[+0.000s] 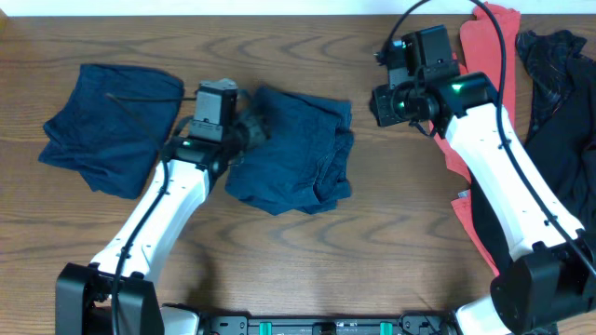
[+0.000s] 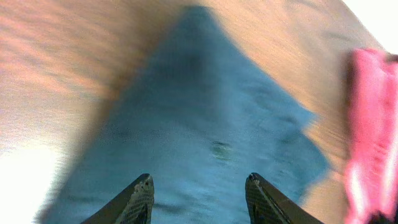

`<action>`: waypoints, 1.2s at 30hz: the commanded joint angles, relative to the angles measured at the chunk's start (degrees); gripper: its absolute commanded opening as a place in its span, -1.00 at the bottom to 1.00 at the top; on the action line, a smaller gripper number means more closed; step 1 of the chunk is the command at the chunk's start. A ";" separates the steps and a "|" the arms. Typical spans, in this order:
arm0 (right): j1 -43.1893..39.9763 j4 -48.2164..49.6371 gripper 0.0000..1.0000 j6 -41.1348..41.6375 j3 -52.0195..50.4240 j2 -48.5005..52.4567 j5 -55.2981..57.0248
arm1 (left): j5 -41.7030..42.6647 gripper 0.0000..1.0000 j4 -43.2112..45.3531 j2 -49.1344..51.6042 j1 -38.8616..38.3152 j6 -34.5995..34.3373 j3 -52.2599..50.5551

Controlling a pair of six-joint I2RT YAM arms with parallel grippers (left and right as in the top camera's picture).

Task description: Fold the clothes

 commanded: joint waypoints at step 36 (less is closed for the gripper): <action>6.25 4.31 0.15 -0.20 15.17 20.31 17.70 | 5.79 -0.09 -25.20 5.53 0.02 0.96 1.64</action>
